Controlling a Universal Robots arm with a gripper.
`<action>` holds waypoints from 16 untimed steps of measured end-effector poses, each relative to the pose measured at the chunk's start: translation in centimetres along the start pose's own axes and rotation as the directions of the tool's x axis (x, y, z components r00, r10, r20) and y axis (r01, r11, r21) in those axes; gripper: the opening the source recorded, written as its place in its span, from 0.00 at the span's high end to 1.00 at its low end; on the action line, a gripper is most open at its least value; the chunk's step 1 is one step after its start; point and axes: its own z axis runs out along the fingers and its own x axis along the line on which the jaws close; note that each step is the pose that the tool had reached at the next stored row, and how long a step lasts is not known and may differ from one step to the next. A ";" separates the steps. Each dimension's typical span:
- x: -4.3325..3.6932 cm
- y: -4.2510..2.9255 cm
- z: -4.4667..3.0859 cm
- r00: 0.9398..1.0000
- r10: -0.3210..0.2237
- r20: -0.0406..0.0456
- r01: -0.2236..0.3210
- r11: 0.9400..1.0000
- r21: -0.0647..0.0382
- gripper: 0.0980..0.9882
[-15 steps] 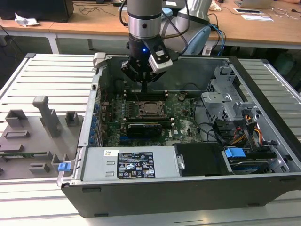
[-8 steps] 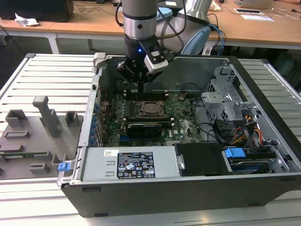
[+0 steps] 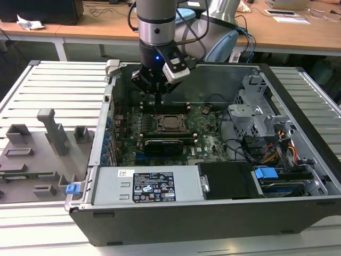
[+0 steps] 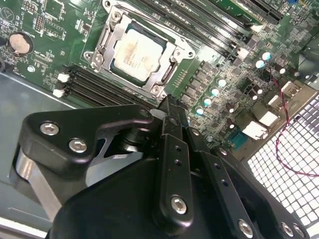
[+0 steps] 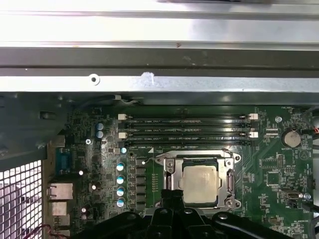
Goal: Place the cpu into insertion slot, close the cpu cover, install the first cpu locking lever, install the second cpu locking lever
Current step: 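Install the first cpu locking lever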
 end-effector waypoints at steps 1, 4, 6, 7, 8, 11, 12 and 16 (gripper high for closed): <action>0.11 0.00 -0.01 1.000 0.000 0.000 0.000 1.000 0.000 0.99; 0.32 0.00 -0.01 1.000 0.000 0.000 0.000 1.000 0.000 0.99; 0.44 -0.01 -0.02 1.000 0.000 0.000 0.000 1.000 0.000 0.99; 0.53 -0.01 -0.02 1.000 0.000 0.000 0.000 1.000 0.000 0.99; 0.62 -0.01 -0.02 1.000 0.000 0.000 0.000 1.000 0.000 0.99; 1.17 -0.02 0.04 1.000 0.000 0.000 0.000 1.000 0.000 0.99; 1.40 -0.02 0.10 1.000 -0.001 0.000 0.001 1.000 0.000 0.99; 2.05 -0.03 0.39 1.000 -0.024 -0.001 0.024 1.000 -0.004 0.99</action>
